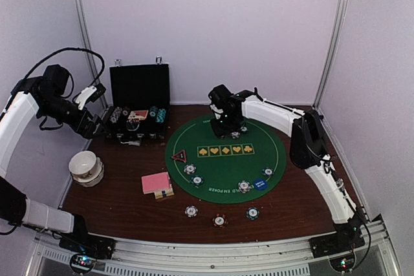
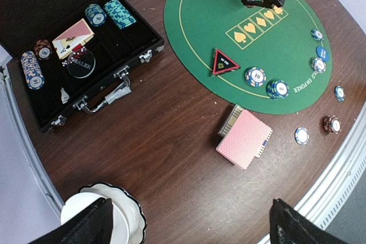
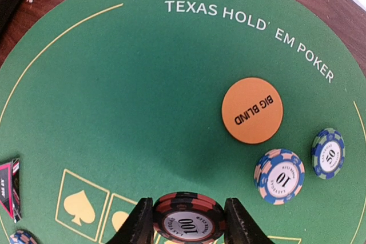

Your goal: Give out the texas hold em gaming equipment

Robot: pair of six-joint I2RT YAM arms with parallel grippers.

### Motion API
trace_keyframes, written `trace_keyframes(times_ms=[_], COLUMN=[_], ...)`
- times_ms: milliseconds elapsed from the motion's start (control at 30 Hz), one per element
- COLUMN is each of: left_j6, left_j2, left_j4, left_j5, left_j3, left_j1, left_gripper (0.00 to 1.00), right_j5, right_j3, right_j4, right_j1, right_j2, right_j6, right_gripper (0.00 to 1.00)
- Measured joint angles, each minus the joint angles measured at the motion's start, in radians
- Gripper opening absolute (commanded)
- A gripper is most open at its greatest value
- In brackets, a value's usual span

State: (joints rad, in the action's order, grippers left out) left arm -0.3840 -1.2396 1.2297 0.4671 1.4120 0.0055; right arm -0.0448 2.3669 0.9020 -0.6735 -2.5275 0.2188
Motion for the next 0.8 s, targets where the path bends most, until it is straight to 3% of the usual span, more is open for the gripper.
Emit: trace_keyframes(times_ms=[233,467,600,800], left_j6=[0.0,0.0,0.0,0.0], left_j2=[0.0,0.0,0.0,0.0], left_j4=[0.0,0.0,0.0,0.0], left_j5=[0.0,0.0,0.0,0.0], left_j3=[0.0,0.0,0.0,0.0], left_j1=[0.0,0.0,0.0,0.0], left_gripper=[0.98,0.97,0.98,0.98], right_j5=[-0.007,-0.009,-0.008,-0.004], right_j3=[0.013,0.049,0.051,0.052], right_j4=[-0.043,-0.049,-0.057,-0.069], right_j1=[0.018,0.033,0.041,0.042], right_j2=[-0.058,-0.096,-0.1,-0.101], right_j6=[0.006,0.016,0.017,0.015], right_gripper=[0.21,0.49,0.57,0.59])
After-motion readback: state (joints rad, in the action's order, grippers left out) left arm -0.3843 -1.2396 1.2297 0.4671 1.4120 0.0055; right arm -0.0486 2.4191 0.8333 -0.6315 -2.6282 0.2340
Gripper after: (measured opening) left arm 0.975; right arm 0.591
